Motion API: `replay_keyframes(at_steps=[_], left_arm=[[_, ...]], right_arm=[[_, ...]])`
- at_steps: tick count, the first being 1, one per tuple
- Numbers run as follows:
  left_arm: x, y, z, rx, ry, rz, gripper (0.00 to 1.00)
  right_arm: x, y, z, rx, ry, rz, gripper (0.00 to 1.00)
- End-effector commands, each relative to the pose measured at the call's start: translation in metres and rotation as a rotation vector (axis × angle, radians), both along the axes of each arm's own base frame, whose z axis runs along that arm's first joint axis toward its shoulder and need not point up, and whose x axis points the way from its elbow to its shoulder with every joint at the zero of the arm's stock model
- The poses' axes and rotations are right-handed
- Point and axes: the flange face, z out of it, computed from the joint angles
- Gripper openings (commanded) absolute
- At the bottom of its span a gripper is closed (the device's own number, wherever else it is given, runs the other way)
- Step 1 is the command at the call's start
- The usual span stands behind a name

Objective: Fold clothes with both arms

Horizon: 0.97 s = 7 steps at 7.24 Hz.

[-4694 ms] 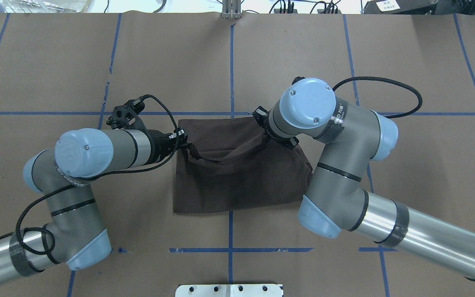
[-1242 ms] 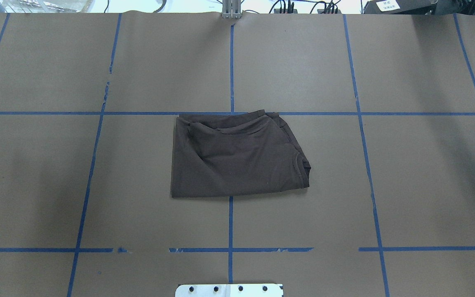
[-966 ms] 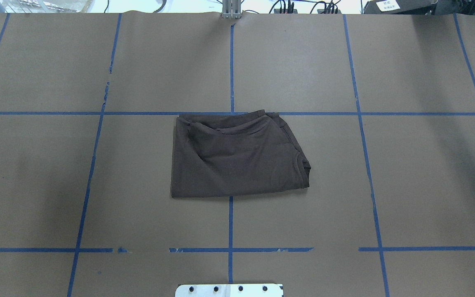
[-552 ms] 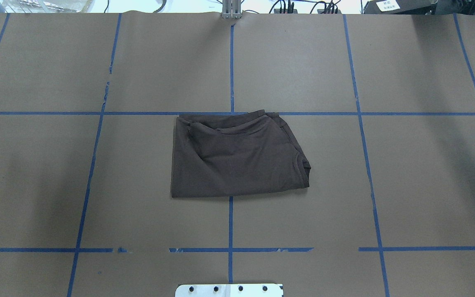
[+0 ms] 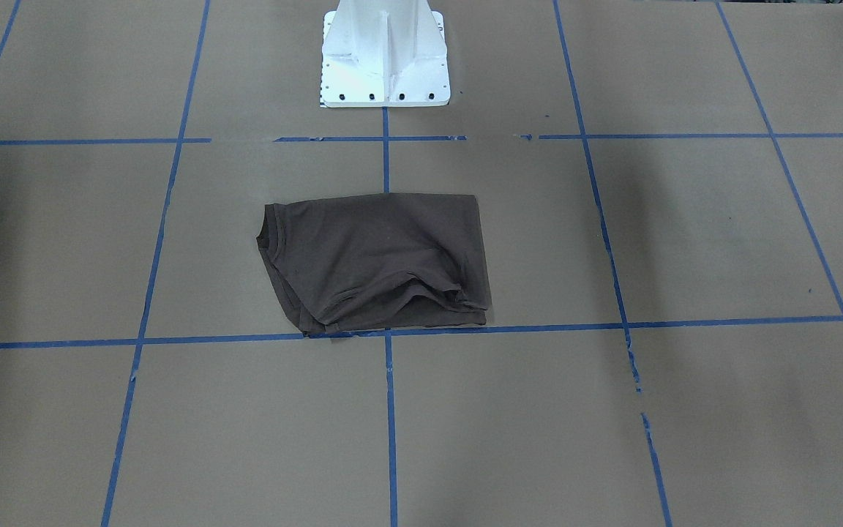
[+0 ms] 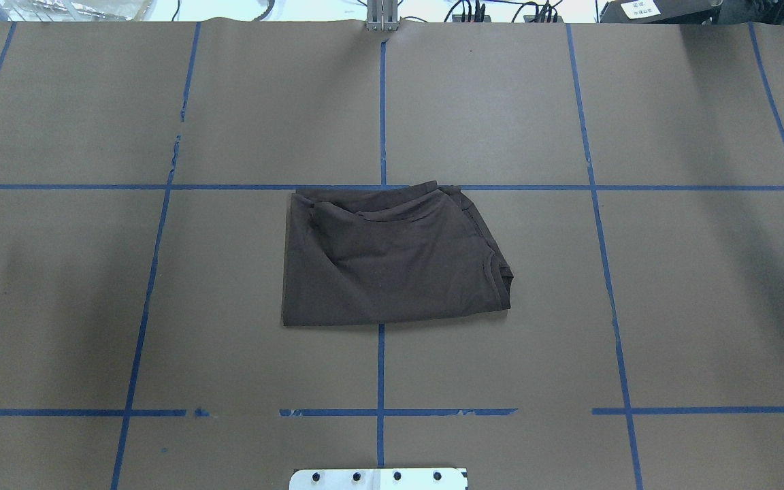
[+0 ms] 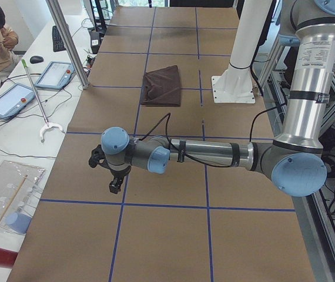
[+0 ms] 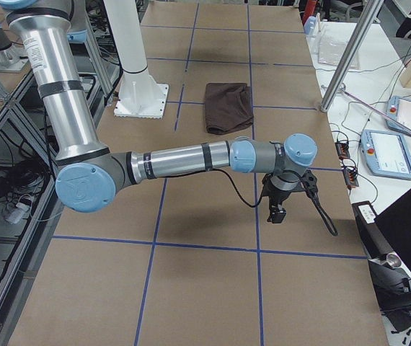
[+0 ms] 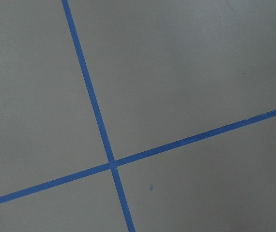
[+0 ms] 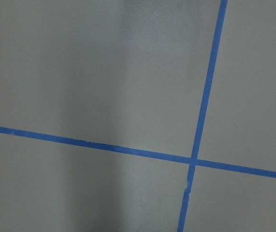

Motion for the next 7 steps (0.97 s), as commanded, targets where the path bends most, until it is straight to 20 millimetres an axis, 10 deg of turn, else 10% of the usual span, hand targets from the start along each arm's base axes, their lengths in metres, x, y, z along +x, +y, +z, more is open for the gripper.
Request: replay_keyframes(at_steps=[1, 7], left_arm=[[0.001, -0.018, 0.007, -0.087, -0.005, 0.0, 1.0], [-0.002, -0.051, -0.072, -0.027, 0.002, -0.002, 1.0]], right_arm=[[-0.001, 0.0, -0.011, 0.016, 0.004, -0.002, 1.0], [-0.003, 0.003, -0.028, 0.062, -0.003, -0.005, 1.0]])
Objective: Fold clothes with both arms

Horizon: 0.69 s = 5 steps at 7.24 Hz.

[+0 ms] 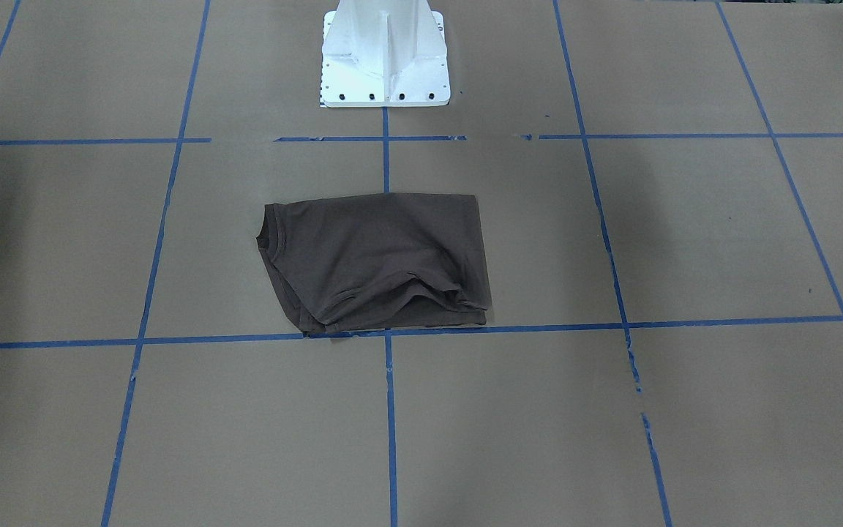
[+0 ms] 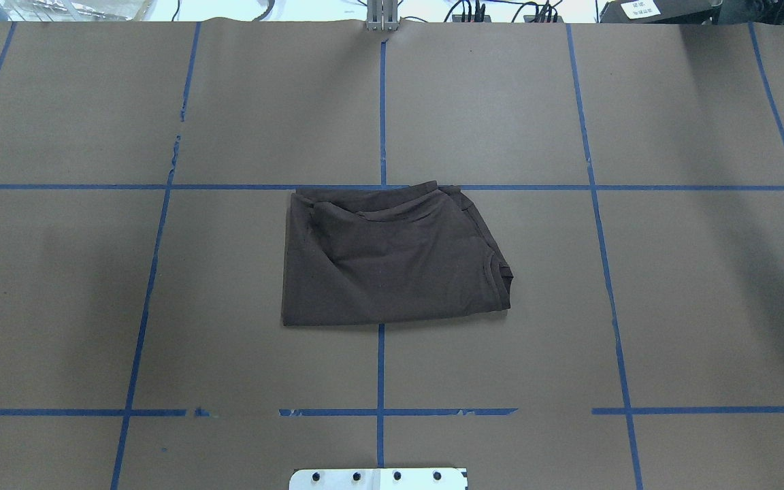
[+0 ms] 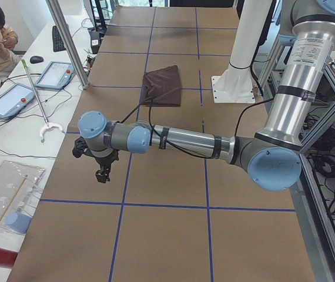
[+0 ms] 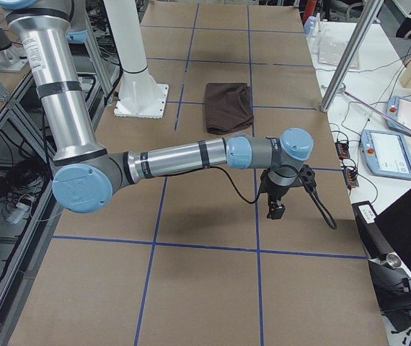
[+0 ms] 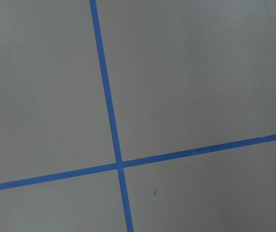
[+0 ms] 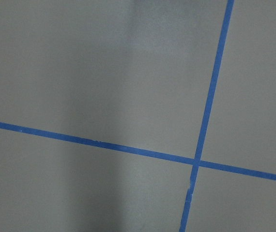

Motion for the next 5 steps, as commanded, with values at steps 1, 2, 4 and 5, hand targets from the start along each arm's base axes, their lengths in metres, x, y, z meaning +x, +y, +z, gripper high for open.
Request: replay_keyframes(at_steps=[1, 2, 4, 5], left_arm=[[0.0, -0.0003, -0.0458, 0.078, 0.004, -0.003, 1.0], [0.0, 0.0001, -0.046, 0.084, 0.005, -0.001, 1.0], [0.002, -0.0017, -0.0503, 0.097, 0.006, 0.002, 1.0], [0.0031, -0.0023, -0.0514, 0.098, 0.008, 0.003, 1.0]], right_arm=[[-0.0046, -0.0048, -0.0083, 0.015, -0.005, -0.003, 1.0], [-0.0057, -0.0091, -0.0124, 0.021, -0.003, -0.004, 1.0], [-0.0098, -0.0102, -0.0161, 0.027, -0.008, -0.01, 1.0], [-0.0108, -0.0103, -0.0146, 0.024, -0.008, -0.012, 1.0]])
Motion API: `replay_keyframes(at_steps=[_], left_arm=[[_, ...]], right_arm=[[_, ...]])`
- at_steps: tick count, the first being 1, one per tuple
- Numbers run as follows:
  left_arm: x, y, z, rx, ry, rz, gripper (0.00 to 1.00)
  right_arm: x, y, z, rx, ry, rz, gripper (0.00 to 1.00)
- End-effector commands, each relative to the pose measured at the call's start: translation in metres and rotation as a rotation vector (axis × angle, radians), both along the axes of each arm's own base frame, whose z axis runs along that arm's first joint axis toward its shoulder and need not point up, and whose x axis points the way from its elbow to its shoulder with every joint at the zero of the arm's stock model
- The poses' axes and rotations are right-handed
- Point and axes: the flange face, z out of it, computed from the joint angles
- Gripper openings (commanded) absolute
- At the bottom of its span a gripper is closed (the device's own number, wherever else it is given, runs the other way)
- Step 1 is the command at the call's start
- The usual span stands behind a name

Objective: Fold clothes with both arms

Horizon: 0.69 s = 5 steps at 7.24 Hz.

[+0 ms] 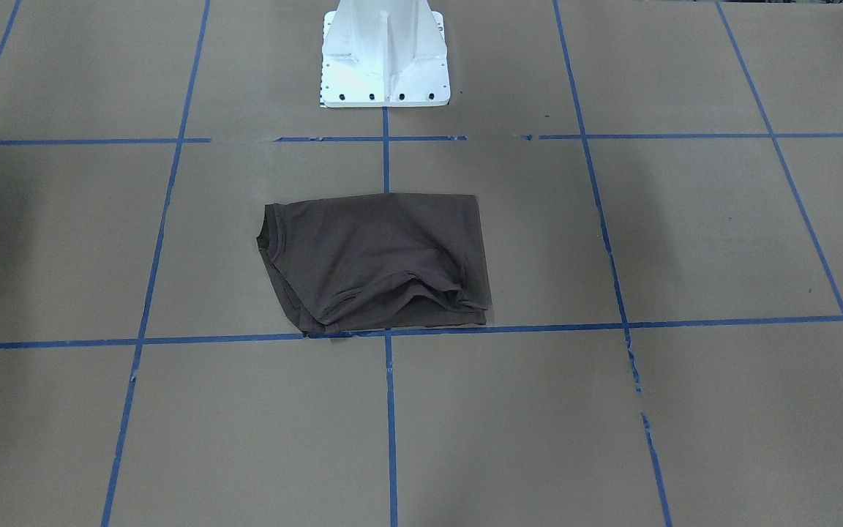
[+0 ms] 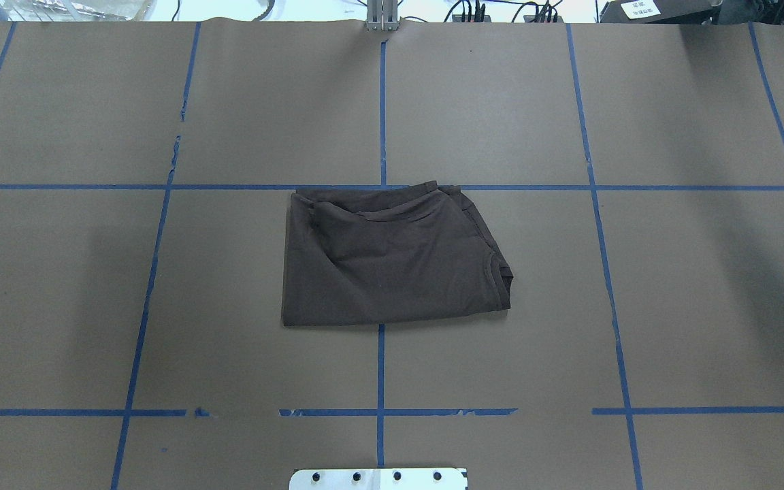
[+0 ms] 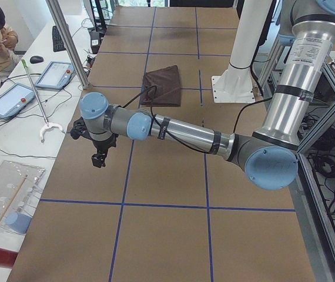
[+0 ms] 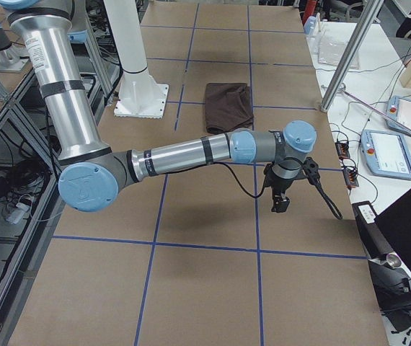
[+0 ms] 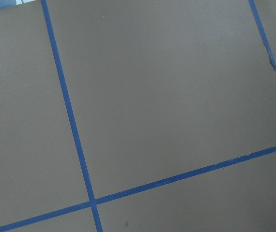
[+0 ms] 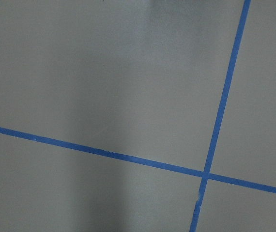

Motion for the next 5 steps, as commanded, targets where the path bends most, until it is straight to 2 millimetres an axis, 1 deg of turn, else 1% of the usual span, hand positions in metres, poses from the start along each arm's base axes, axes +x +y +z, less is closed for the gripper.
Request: replay_keyframes(at_steps=[1, 2, 3, 5], left_arm=[[0.002, -0.003, -0.001, 0.023, 0.002, 0.004, 1.0], [0.003, -0.006, 0.008, 0.038, 0.004, 0.003, 1.0], [0.003, -0.006, 0.011, 0.035, 0.004, 0.003, 1.0], [0.003, -0.006, 0.007, 0.042, 0.004, 0.002, 1.0]], right_arm=[[-0.005, 0.0, -0.002, 0.003, -0.003, -0.008, 1.0], [-0.006, 0.0, -0.002, 0.003, -0.003, -0.009, 1.0], [-0.008, 0.0, -0.001, 0.001, -0.001, -0.012, 1.0], [-0.01, -0.005, -0.009, 0.007, -0.002, -0.007, 1.0]])
